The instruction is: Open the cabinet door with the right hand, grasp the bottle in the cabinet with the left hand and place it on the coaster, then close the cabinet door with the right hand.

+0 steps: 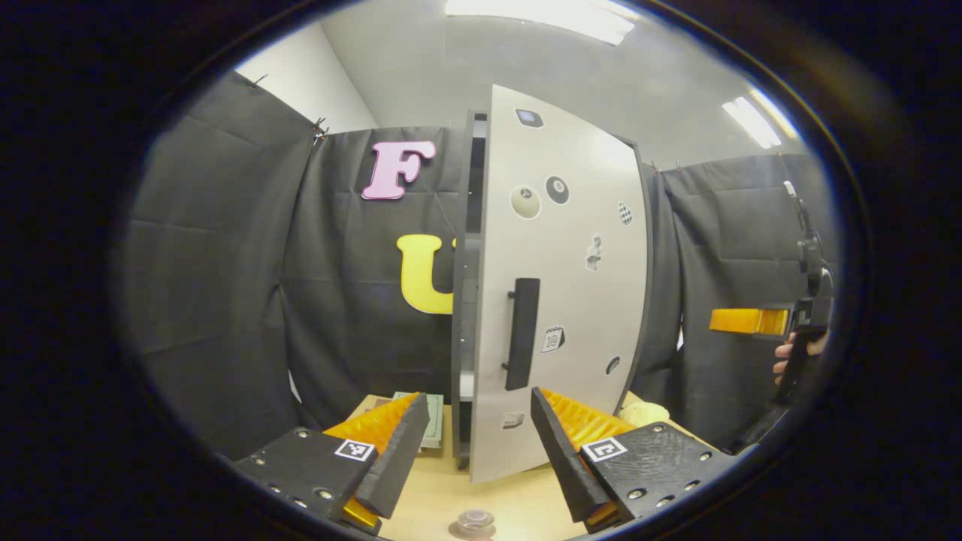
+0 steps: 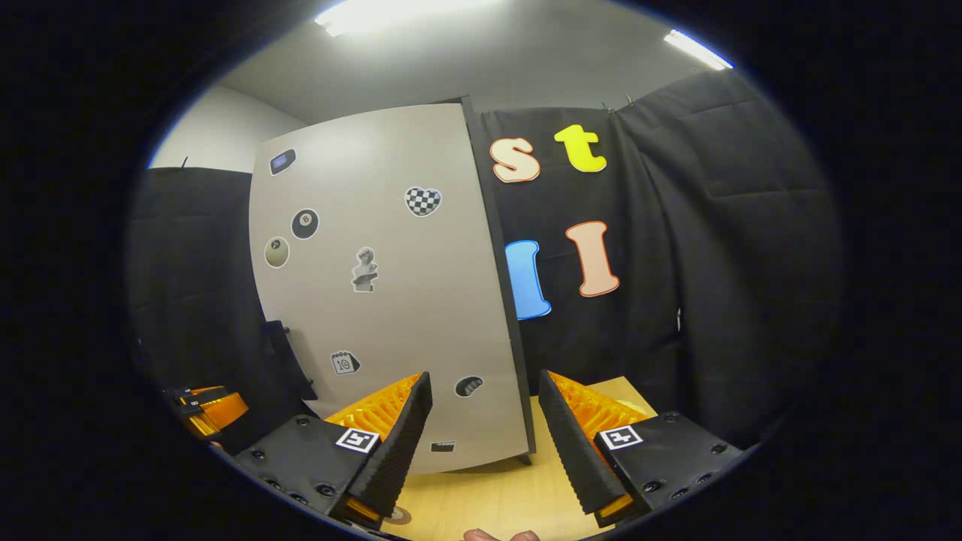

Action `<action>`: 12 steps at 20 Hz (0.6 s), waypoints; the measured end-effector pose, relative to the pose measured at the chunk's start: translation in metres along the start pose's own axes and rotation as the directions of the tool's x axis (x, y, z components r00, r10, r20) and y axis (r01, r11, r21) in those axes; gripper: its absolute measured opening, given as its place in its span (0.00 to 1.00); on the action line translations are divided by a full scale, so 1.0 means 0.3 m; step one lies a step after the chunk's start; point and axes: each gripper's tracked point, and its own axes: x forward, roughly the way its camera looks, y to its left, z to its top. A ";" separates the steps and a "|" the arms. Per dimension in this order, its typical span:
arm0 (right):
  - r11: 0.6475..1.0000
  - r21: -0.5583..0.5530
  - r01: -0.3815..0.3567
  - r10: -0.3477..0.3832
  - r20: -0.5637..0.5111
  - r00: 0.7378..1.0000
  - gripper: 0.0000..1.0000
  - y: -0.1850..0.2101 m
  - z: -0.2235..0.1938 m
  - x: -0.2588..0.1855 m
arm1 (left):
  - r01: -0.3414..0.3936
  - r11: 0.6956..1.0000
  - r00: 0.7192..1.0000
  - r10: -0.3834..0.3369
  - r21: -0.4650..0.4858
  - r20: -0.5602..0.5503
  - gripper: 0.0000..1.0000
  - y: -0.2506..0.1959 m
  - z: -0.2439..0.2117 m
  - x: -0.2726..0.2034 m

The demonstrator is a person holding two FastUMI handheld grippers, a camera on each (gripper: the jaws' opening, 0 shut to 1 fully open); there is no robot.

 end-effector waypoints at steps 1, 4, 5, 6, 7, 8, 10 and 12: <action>1.000 -0.010 0.003 -0.003 0.006 1.000 0.91 -0.020 -0.003 -0.006 | -0.004 1.000 1.000 0.004 -0.003 0.002 0.84 -0.018 0.005 -0.008; 0.999 -0.046 -0.007 0.007 -0.005 1.000 0.91 -0.069 -0.037 -0.033 | -0.035 0.999 0.999 0.035 -0.022 -0.002 0.82 -0.063 -0.001 -0.037; 0.999 -0.051 -0.018 0.018 -0.005 1.000 0.91 -0.078 -0.043 -0.046 | -0.053 0.997 0.999 0.053 -0.049 -0.002 0.82 -0.087 -0.009 -0.054; 0.998 -0.057 -0.024 0.024 0.000 1.000 0.91 -0.091 -0.046 -0.057 | -0.059 0.996 0.998 0.060 -0.073 0.003 0.87 -0.119 -0.013 -0.068; 0.998 -0.064 -0.026 0.026 0.002 1.000 0.91 -0.110 -0.051 -0.065 | -0.073 0.994 0.997 0.073 -0.084 0.004 0.87 -0.143 -0.018 -0.083; 0.997 -0.068 -0.029 0.029 0.004 1.000 0.91 -0.125 -0.055 -0.073 | -0.095 0.992 0.995 0.096 -0.084 0.006 0.82 -0.153 -0.023 -0.098; 0.996 -0.073 -0.042 0.042 0.001 0.999 0.91 -0.139 -0.072 -0.089 | -0.122 0.989 0.992 0.124 -0.082 0.018 0.84 -0.184 -0.033 -0.125; 0.995 -0.080 -0.063 0.062 -0.011 0.998 0.84 -0.139 -0.100 -0.105 | -0.119 0.990 0.992 0.121 -0.075 0.026 0.82 -0.218 -0.042 -0.134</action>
